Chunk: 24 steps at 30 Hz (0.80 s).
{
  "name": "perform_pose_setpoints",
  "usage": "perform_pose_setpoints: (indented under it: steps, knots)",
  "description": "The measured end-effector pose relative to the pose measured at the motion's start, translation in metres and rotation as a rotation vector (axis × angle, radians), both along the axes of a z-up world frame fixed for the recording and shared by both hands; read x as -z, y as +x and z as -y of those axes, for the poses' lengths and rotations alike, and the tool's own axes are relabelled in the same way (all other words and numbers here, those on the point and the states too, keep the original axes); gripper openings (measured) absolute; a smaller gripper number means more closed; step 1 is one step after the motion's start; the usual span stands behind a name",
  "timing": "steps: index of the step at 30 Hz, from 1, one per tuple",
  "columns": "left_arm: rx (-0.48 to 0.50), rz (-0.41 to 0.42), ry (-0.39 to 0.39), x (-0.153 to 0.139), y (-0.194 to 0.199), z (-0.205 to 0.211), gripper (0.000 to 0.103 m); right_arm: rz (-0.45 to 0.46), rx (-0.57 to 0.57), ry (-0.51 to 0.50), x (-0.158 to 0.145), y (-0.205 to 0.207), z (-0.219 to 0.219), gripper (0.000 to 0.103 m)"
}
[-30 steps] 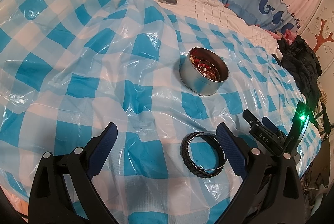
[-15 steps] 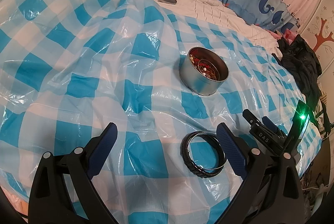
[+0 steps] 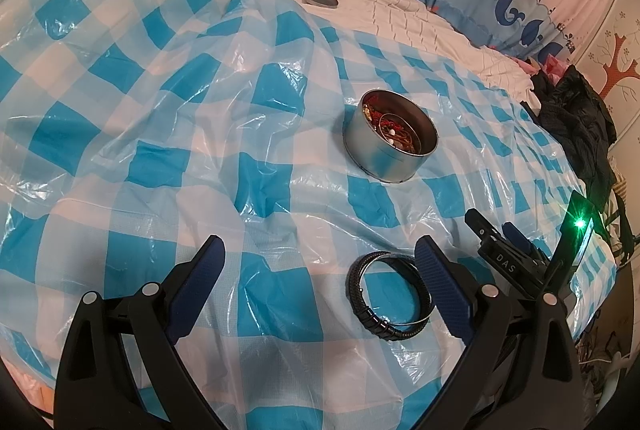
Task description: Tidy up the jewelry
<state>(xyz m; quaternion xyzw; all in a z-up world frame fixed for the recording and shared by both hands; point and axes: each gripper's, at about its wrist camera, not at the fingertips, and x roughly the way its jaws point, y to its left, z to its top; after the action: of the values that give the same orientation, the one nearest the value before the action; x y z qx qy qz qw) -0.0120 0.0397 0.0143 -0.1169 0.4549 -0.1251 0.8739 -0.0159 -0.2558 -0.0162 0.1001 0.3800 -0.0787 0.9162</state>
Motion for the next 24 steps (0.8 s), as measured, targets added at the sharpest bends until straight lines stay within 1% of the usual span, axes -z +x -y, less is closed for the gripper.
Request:
perform_pose_setpoints:
  steps: [24]
  knots:
    - [0.004,-0.001,0.007,-0.0017,0.0042,0.0044,0.092,-0.001,0.000,0.000,-0.0003,-0.0001,0.0001,0.096]
